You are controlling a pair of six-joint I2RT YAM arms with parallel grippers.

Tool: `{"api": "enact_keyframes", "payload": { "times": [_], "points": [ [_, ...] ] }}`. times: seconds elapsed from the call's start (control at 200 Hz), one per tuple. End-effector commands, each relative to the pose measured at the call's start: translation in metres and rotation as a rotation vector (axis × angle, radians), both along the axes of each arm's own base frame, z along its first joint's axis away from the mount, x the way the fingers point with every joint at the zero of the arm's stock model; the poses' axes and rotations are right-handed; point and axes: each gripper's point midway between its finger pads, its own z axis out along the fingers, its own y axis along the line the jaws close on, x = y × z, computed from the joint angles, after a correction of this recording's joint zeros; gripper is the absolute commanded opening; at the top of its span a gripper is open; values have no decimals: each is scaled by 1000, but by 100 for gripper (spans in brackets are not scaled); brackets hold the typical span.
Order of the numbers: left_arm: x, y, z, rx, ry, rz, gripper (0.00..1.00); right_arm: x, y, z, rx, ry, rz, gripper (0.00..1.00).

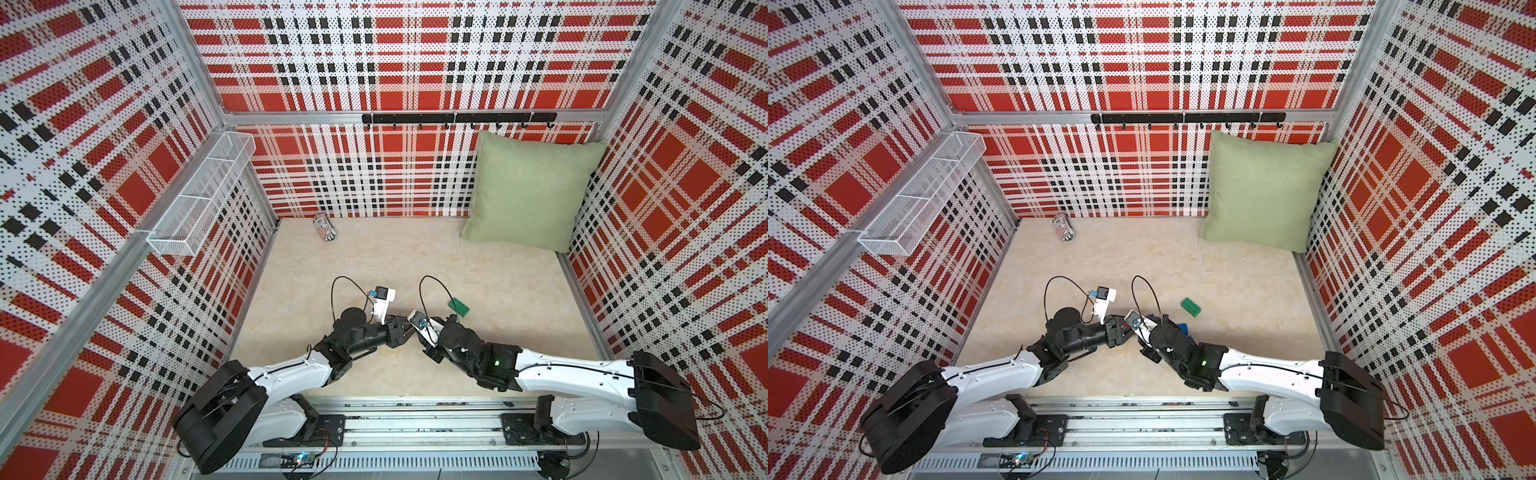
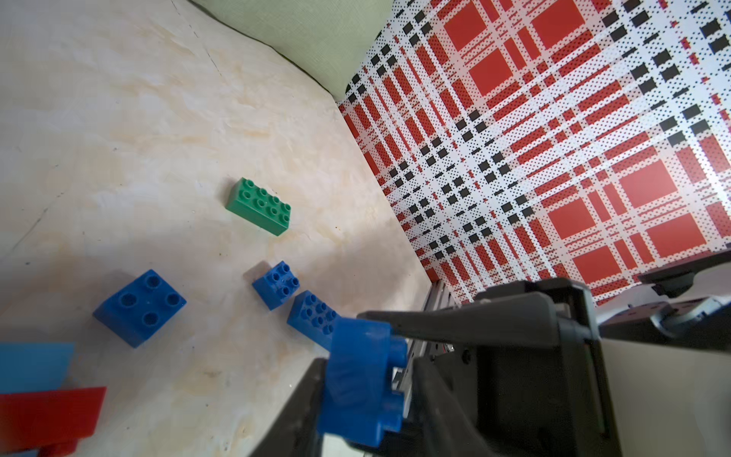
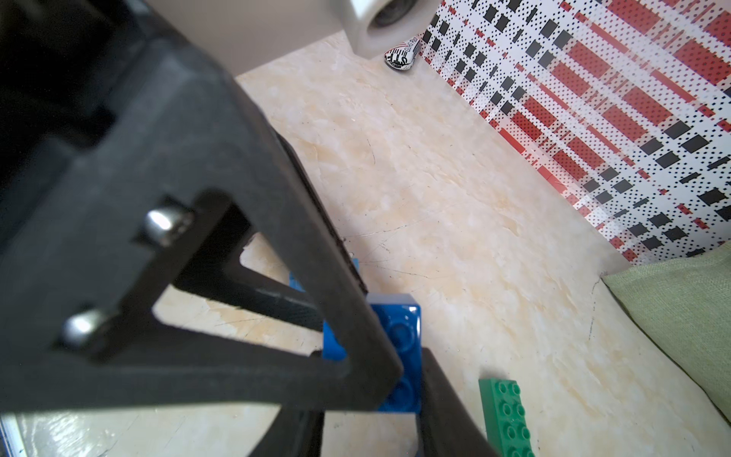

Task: Assemble a heart with lego
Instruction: Pick up the lego brick from the center of the board.

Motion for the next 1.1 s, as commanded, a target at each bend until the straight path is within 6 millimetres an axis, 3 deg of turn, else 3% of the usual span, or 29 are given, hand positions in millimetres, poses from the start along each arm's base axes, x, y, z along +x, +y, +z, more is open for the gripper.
{"api": "enact_keyframes", "payload": {
  "times": [0.0,0.04,0.085,0.175,0.396,0.481,0.666,1.092],
  "points": [
    [-7,-6,17,-51,-51,-48,27,2,6,22,52,-36,-2,34],
    [-6,-5,16,-50,-52,-47,21,2,5,22,54,-35,-2,36],
    [-6,-5,17,-54,-57,-45,20,2,6,22,56,-32,1,41],
    [-4,-3,21,-66,-70,-37,16,0,4,25,78,-13,-3,61],
    [8,11,39,-119,-148,14,10,-21,-1,41,284,281,156,74],
    [2,14,53,-179,-194,-7,10,-26,-5,51,418,411,244,74],
    [-11,13,74,-228,-289,-30,10,-17,-17,77,638,560,328,64],
    [-26,7,92,-272,-337,-94,10,-28,-6,97,769,683,497,51]
  ]
}}
